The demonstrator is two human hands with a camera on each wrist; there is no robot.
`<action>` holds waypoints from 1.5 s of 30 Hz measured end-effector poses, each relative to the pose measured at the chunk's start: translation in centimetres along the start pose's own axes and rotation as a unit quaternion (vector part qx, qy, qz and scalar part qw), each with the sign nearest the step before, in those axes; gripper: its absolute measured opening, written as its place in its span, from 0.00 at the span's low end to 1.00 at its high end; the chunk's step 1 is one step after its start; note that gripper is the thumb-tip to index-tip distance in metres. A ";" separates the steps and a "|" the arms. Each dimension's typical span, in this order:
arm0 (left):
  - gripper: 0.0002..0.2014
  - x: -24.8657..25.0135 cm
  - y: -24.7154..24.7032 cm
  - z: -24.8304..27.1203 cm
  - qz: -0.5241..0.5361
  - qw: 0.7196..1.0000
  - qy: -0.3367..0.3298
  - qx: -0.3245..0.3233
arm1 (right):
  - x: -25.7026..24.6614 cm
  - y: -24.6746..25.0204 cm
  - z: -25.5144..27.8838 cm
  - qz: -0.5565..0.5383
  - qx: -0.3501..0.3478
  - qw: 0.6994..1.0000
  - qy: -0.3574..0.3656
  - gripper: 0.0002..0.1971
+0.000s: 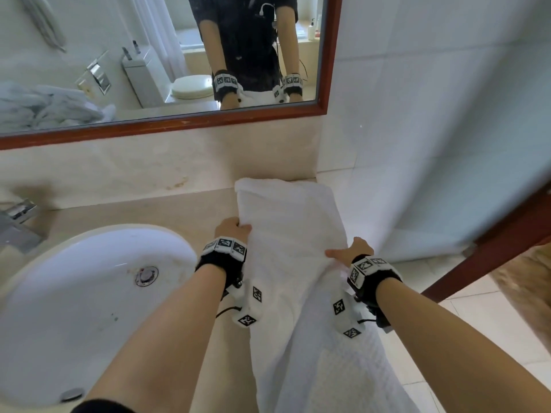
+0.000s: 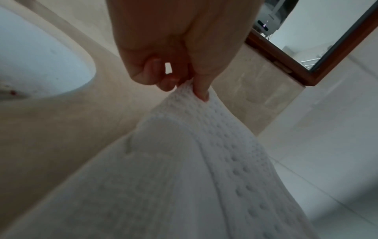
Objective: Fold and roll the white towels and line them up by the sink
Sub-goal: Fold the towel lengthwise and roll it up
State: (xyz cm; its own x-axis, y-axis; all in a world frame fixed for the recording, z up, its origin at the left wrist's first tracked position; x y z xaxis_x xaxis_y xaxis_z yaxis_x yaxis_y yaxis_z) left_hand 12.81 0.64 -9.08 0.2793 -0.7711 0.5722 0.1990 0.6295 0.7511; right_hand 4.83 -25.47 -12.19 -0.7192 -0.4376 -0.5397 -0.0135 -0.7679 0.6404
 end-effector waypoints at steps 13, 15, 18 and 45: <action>0.09 0.0 6.9 -5.3 0.152 0.985 -0.014 0.079 | -9.6 -0.6 -1.1 -0.134 0.044 0.984 0.112 0.23; 0.20 -1.1 6.0 -5.1 0.200 0.980 0.008 0.021 | -9.1 -1.2 -1.1 -0.170 0.028 0.981 0.089 0.27; 0.26 -2.8 4.3 -2.9 0.064 0.998 -0.005 0.011 | -7.6 -2.3 0.3 -0.075 0.065 0.988 0.120 0.21; 0.18 -8.3 -4.9 23.8 -0.195 0.981 0.014 -0.001 | 8.5 -0.4 15.1 -0.111 -0.029 0.981 0.159 0.16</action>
State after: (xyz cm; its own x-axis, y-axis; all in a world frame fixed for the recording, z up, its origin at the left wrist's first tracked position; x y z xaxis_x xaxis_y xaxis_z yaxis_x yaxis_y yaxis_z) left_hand -12.83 1.62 -9.68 0.2079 -0.9502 0.2322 0.2975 0.2876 0.9104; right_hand -11.77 -21.80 -8.74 -0.4501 -0.3736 -0.8110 -0.0984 -0.8820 0.4609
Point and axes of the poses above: each hand's wrist, its own z-axis away from the middle knuckle, its own y-axis out of the back of the hand, x = y × z, the point moved 3 cm from there along -z, towards the middle knuckle, and after that the axes turned 3 degrees about -z, right-handed, at the moved point
